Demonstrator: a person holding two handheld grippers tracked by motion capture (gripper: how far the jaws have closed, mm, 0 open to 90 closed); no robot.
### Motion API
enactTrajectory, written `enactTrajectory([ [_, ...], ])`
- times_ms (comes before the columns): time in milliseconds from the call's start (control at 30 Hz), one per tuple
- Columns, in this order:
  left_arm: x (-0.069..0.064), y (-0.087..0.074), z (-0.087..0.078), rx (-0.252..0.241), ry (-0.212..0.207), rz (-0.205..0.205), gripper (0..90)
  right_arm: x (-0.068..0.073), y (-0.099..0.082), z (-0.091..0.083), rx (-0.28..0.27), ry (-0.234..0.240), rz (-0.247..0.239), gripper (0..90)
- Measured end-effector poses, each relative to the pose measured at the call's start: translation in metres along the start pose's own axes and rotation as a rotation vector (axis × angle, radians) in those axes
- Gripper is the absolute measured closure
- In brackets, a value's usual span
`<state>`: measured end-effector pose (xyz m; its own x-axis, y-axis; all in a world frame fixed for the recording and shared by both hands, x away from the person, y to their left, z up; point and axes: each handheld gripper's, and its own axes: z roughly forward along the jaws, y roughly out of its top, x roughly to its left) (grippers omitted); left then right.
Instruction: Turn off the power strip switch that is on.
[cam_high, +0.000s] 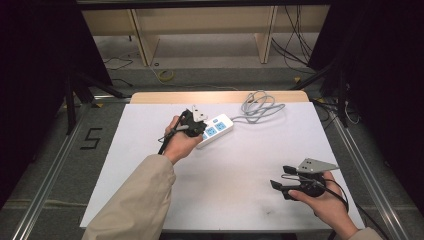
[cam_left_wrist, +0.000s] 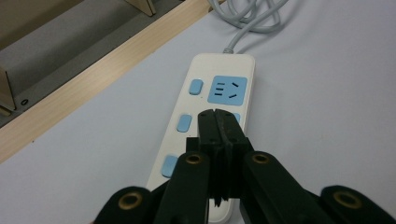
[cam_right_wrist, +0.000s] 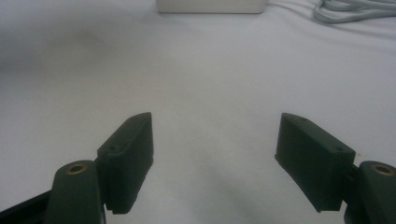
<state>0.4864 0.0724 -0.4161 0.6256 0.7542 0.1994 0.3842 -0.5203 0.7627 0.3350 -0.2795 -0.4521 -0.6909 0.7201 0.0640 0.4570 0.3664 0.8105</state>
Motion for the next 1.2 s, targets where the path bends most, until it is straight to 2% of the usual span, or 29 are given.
enactTrajectory([
  [400, 0.004, 0.013, 0.025, 0.043, 0.004, -0.002, 89.8, -0.001, 0.000, 0.000, 0.003, 0.004, 0.001, 27.9],
  [667, 0.011, 0.010, 0.043, 0.072, 0.004, -0.015, 89.8, -0.001, -0.001, -0.001, 0.005, 0.007, 0.002, 27.9],
  [833, 0.015, 0.009, 0.050, 0.086, 0.017, -0.007, 89.8, -0.001, -0.001, 0.000, 0.004, 0.006, 0.004, 27.9],
  [867, 0.016, 0.010, 0.053, 0.085, 0.023, -0.017, 89.8, -0.001, -0.001, 0.000, 0.004, 0.007, 0.004, 27.9],
  [1100, 0.020, 0.006, 0.063, 0.112, 0.011, -0.021, 89.8, -0.002, -0.001, -0.001, 0.007, 0.008, 0.002, 27.9],
  [1200, 0.022, 0.005, 0.066, 0.116, 0.010, -0.036, 89.8, -0.002, -0.001, -0.001, 0.008, 0.009, 0.002, 27.9],
])
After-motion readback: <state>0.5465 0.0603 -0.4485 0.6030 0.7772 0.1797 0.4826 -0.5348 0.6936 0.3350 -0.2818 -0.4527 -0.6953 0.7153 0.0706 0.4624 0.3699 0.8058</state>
